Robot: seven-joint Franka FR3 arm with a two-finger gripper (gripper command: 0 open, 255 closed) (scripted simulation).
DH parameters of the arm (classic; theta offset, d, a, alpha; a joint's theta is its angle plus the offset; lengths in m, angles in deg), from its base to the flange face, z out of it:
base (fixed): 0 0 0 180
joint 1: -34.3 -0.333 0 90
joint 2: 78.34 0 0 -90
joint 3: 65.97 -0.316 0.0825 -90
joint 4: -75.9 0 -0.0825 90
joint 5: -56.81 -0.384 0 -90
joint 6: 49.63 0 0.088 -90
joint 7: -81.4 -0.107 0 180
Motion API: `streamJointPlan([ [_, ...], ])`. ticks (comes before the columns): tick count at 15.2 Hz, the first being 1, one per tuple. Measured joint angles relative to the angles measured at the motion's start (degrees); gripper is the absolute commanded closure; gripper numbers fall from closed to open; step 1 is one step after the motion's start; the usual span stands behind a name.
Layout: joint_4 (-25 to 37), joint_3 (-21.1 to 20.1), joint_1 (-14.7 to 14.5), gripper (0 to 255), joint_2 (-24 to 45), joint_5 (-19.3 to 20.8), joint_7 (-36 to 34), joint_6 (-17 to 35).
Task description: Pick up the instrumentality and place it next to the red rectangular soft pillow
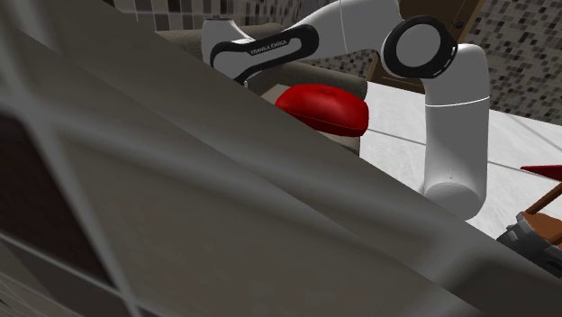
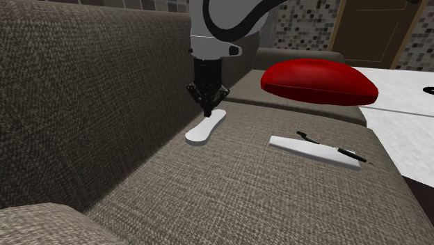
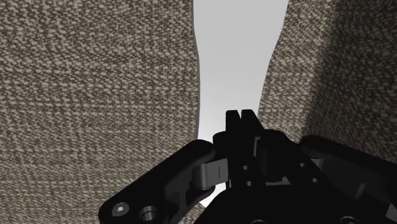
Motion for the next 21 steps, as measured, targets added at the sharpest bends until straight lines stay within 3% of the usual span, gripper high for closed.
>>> streamJointPlan([
  [3, -2.9, -0.2, 0.6, 255, -0.5, -0.4, 0.3, 3.1],
  [4, -2.9, -0.2, 0.7, 0, -0.4, -0.4, 0.3, 3.1],
  [5, -3.0, -0.2, 0.7, 0, -0.5, -0.4, 0.3, 3.1],
  [8, 1.6, -0.3, 0.7, 0, 2.1, -0.1, 3.3, -4.8],
  [21, -0.1, -0.7, 1.8, 0, 2.7, 1.3, 3.0, -2.8],
])
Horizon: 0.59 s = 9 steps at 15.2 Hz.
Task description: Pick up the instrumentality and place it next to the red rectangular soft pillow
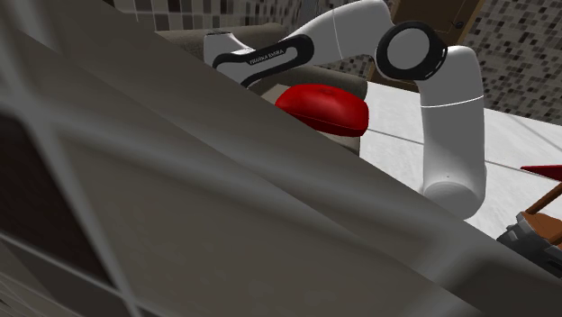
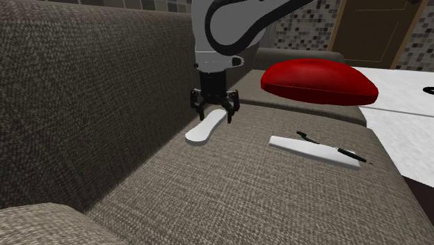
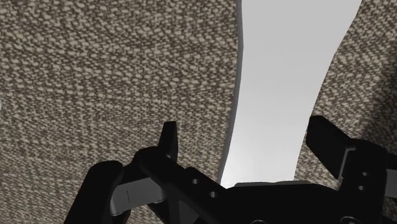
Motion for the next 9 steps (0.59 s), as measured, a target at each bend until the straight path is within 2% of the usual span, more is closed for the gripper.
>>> streamJointPlan([
  [1, 0.4, -0.1, 0.0, 255, 0.2, 0.1, 0.0, -0.5],
  [5, -0.1, -0.3, 0.1, 255, -1.2, 0.1, -0.1, 3.2],
  [9, -0.1, -0.4, 0.3, 255, -1.3, -0.2, 0.1, 3.5],
])
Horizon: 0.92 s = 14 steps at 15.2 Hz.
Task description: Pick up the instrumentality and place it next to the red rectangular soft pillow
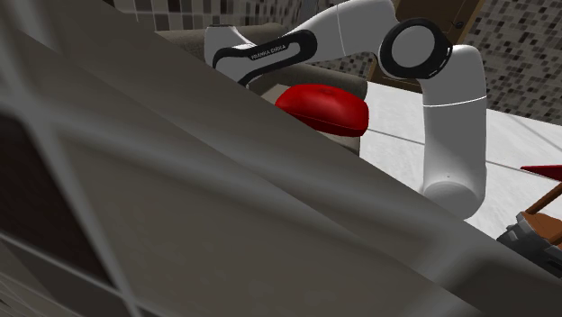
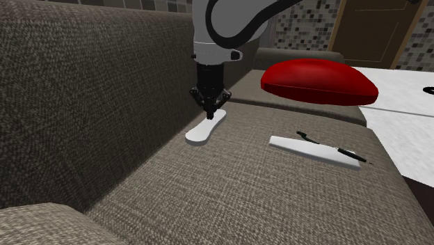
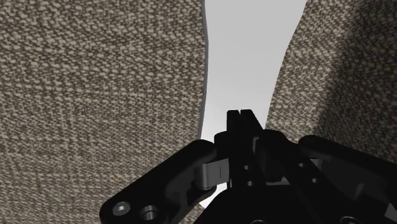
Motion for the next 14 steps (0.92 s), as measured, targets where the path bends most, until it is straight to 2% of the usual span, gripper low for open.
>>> streamJointPlan([
  [1, -0.1, -0.1, 0.1, 255, 0.0, -0.1, 0.2, 0.1],
  [2, -0.1, -0.1, 0.1, 0, -0.1, -0.1, 0.2, 0.1],
  [3, -0.3, 0.0, 0.1, 0, 0.1, -0.1, 0.2, -0.6],
  [5, 0.2, 0.5, -1.2, 0, 0.2, -0.7, -4.9, -2.7],
  [7, -0.5, 0.9, -1.7, 0, -0.2, -0.8, -7.9, -2.5],
  [14, -1.1, 0.8, -2.0, 0, -0.2, 0.1, -9.5, -2.2],
])
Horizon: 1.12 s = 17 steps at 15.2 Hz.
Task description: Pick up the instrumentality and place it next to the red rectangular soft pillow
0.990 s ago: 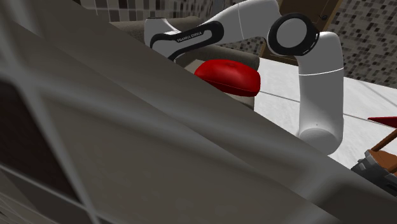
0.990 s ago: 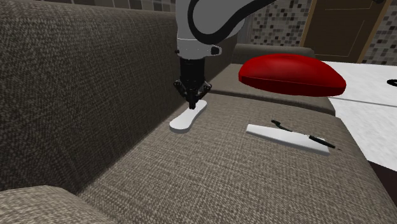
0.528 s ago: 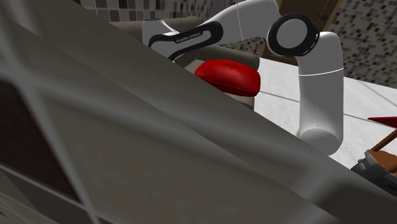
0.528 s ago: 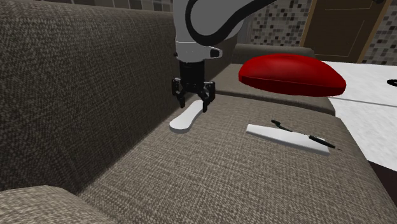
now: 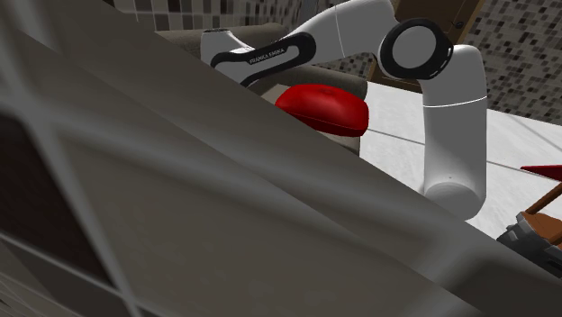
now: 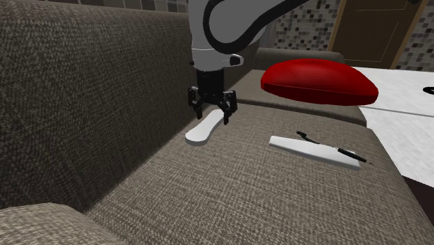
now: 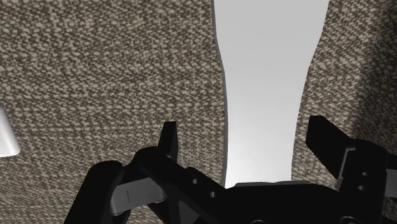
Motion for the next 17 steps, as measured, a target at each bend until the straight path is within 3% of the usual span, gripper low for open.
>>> streamJointPlan([
  [5, -0.4, -0.2, 0.1, 0, 0.0, 0.3, -0.5, 0.4],
  [6, 0.0, -0.3, 0.2, 255, 0.1, 0.3, -0.3, 0.0],
  [8, -0.1, -0.4, 0.1, 255, 0.0, 0.3, -0.5, 3.1],
  [15, 0.5, -0.4, 0.0, 255, -0.4, 0.4, -0.6, 2.8],
  [16, 0.5, -0.4, 0.0, 0, -0.4, 0.4, -0.6, 2.7],
  [17, 0.2, -0.4, 0.0, 0, -0.2, 0.4, -0.6, 2.0],
])
